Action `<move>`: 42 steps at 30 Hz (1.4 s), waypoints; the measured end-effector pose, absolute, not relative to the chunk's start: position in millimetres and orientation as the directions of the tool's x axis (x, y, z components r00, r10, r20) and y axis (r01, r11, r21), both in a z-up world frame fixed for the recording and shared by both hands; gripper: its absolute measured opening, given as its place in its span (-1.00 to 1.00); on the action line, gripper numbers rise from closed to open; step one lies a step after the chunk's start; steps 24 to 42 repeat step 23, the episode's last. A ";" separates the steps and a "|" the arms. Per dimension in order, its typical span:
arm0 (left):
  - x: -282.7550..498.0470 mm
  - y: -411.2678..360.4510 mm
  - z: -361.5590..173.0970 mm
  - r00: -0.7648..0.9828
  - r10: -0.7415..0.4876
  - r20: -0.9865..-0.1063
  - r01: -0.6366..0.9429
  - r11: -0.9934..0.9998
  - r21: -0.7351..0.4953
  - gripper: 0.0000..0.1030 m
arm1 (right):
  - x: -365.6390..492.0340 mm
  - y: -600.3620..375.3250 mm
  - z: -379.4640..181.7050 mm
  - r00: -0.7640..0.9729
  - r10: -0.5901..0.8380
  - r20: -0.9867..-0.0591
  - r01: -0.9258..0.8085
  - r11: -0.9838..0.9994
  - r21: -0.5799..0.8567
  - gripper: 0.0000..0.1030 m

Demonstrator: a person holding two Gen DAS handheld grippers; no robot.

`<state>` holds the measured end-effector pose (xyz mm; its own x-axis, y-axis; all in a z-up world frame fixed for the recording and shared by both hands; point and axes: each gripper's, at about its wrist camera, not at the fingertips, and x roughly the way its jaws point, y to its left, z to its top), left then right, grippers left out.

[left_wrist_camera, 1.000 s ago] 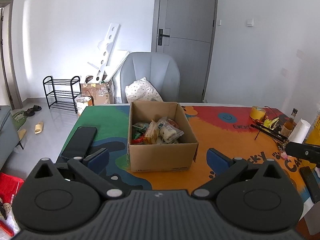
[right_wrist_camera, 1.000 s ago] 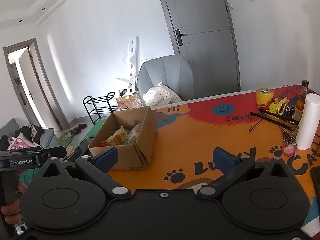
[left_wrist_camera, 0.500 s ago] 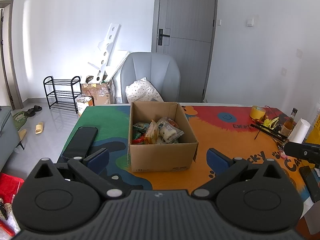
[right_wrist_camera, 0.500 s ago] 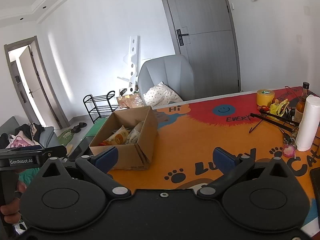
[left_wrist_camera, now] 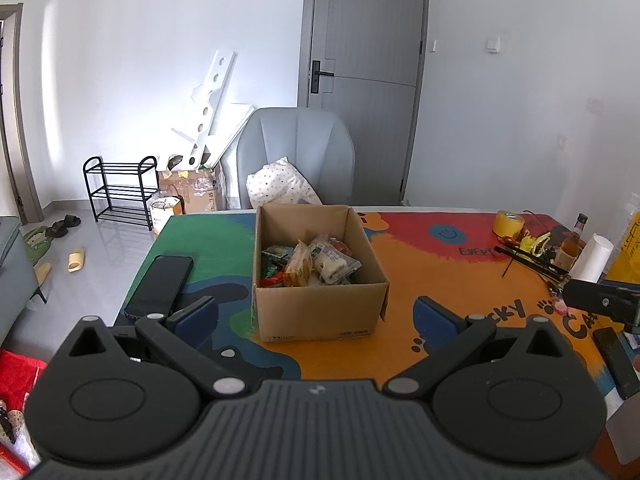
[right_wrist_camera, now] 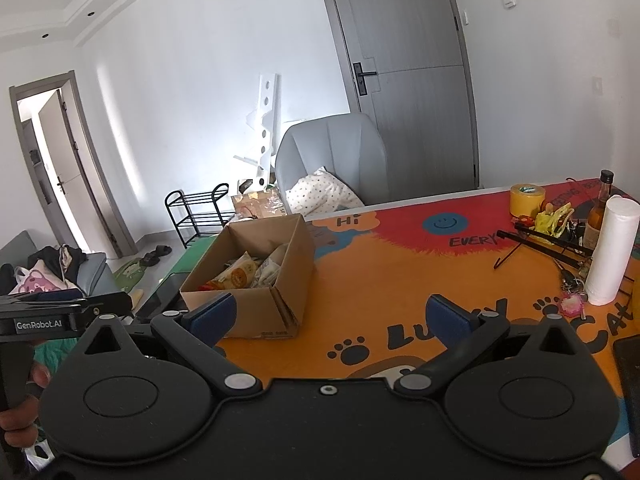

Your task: Organize snacks

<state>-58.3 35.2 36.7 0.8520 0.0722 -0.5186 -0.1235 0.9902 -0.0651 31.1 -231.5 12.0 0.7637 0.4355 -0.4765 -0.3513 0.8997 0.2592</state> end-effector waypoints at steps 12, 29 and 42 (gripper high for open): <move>-58.4 36.9 37.1 0.855 0.075 -0.513 -0.132 0.988 -0.077 1.00 | 29.6 -227.8 13.5 0.762 0.437 -0.478 -0.365 0.899 0.241 1.00; -59.9 36.2 35.8 0.859 0.071 -0.506 -0.126 0.989 -0.075 1.00 | 28.8 -227.0 12.9 0.765 0.439 -0.472 -0.366 0.899 0.242 1.00; -59.9 36.2 35.8 0.859 0.071 -0.506 -0.126 0.989 -0.075 1.00 | 28.8 -227.0 12.9 0.765 0.439 -0.472 -0.366 0.899 0.242 1.00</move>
